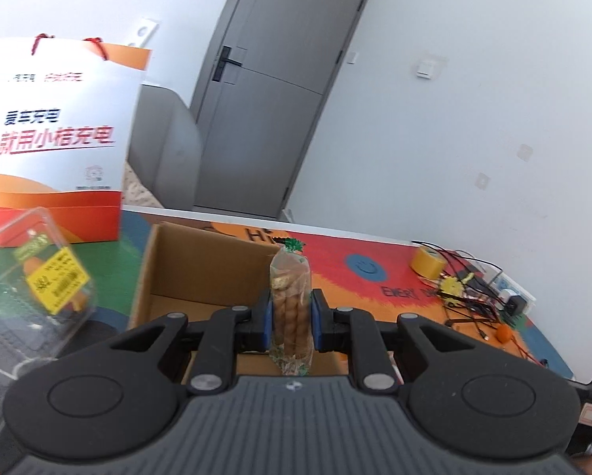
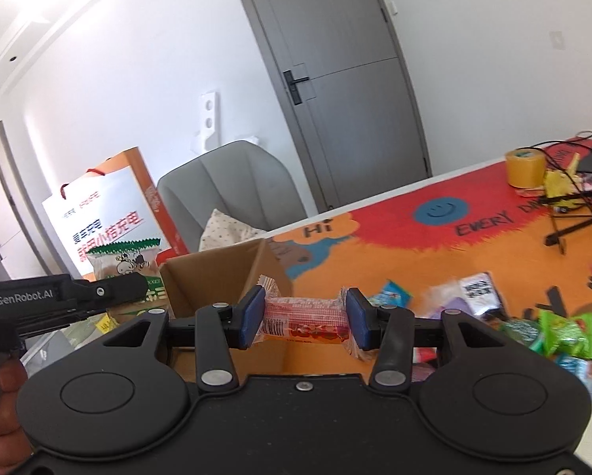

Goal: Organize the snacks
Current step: 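Lift both held packets and carry them over the cardboard box, then open the left gripper to drop the green packet while the right drops the candy pack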

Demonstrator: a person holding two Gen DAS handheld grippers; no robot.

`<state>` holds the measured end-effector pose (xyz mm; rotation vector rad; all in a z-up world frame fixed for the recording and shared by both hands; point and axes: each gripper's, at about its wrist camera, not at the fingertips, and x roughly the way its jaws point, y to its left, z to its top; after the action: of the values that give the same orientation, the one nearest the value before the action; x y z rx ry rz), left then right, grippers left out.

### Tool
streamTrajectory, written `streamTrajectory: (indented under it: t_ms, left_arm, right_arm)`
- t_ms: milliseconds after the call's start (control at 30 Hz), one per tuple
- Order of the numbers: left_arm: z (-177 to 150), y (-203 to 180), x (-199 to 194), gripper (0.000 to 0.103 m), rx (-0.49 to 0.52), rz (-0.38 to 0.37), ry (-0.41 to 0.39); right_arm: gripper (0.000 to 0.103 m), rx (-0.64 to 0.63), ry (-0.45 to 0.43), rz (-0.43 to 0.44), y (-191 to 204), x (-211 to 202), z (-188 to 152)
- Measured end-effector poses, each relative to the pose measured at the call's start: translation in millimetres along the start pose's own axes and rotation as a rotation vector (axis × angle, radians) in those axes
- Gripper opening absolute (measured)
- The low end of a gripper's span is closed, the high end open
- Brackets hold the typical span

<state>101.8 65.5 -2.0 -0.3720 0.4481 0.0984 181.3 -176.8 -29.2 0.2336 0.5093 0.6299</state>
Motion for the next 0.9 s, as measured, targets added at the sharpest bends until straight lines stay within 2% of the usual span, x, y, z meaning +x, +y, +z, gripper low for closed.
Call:
streamTrajectory:
  t_ms: [300, 467, 600, 700, 767, 900]
  left_arm:
    - [-2.5, 26.7, 4.8, 0.018, -0.017, 0.066, 0.016]
    - [-5.3, 33.0, 9.3, 0.019, -0.03, 0.105, 0.032]
    - [-7.0, 34.4, 6.6, 0.022, -0.029, 0.153, 0.016]
    - [-7.6, 37.5, 4.9, 0.023, -0.043, 0.159, 0.026]
    - [-8.2, 39.5, 2.5, 0.026, -0.046, 0.166, 0.026]
    - [-9.0, 42.8, -4.4, 0.042, -0.066, 0.189, 0.017]
  right_arm:
    - [0.045, -0.02, 0.01, 0.036, 27.2, 18.8, 0.6]
    - [0.046, -0.024, 0.016, 0.05, 34.0, 26.2, 2.3]
    - [0.046, -0.029, 0.023, 0.065, 39.5, 33.0, 2.8]
    - [0.046, -0.027, 0.034, 0.077, 43.9, 38.8, 2.8]
    - [0.046, -0.028, 0.042, 0.085, 47.0, 42.1, 2.2]
    - [0.046, -0.027, 0.061, 0.11, 54.7, 48.1, 1.0]
